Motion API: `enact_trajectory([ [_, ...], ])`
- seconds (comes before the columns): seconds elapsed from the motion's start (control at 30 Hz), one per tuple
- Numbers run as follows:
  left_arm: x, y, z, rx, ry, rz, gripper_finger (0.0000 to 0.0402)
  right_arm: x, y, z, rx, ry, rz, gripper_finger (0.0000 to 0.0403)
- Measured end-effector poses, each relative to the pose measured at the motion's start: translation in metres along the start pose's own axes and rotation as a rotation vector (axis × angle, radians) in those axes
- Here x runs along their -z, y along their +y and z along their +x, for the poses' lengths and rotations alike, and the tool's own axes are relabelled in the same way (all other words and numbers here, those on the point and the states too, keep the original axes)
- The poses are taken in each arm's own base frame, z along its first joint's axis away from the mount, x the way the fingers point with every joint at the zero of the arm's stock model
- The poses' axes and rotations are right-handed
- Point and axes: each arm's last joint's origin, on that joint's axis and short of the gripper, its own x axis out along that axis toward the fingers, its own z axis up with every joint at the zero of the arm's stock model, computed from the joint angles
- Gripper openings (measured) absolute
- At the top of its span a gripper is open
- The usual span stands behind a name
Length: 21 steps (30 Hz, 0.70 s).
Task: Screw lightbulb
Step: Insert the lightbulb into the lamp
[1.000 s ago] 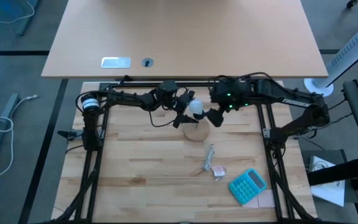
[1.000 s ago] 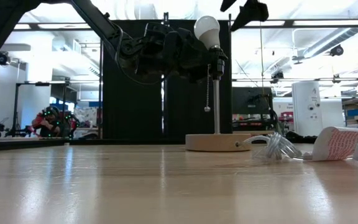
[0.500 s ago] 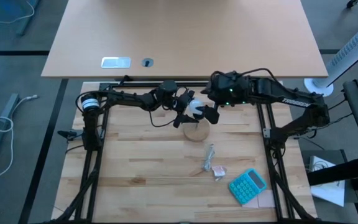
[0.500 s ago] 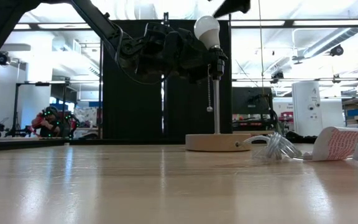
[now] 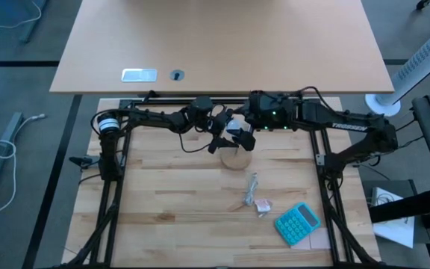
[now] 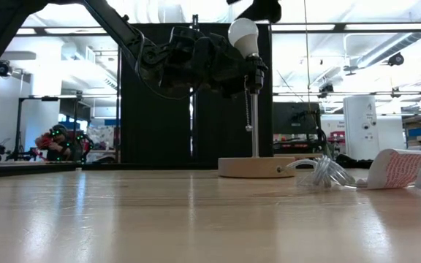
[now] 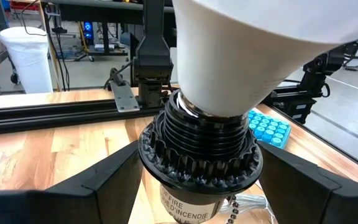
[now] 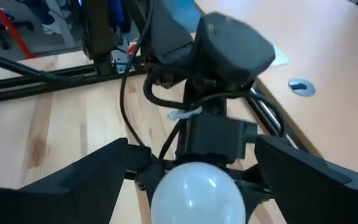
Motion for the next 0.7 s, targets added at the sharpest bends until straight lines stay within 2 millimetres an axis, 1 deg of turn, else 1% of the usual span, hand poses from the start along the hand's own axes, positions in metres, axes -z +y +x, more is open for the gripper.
enact_trajectory([
  [0.13,0.000,0.000,0.000,0.000,0.000,0.001,0.0288,0.006,-0.001,-0.004,-0.005,-0.120,0.003,0.0344],
  [0.23,0.000,0.000,0.000,0.000,0.000,0.002,0.0288,0.013,-0.004,-0.001,0.003,-0.109,0.017,0.0344],
  [0.33,0.000,0.000,0.000,0.000,0.000,0.002,0.0288,0.023,-0.003,0.007,-0.021,-0.070,0.038,0.0344],
  [0.7,0.000,0.000,0.000,0.000,0.000,0.002,0.0288,0.032,-0.004,0.012,0.018,-0.063,0.041,0.0344],
])
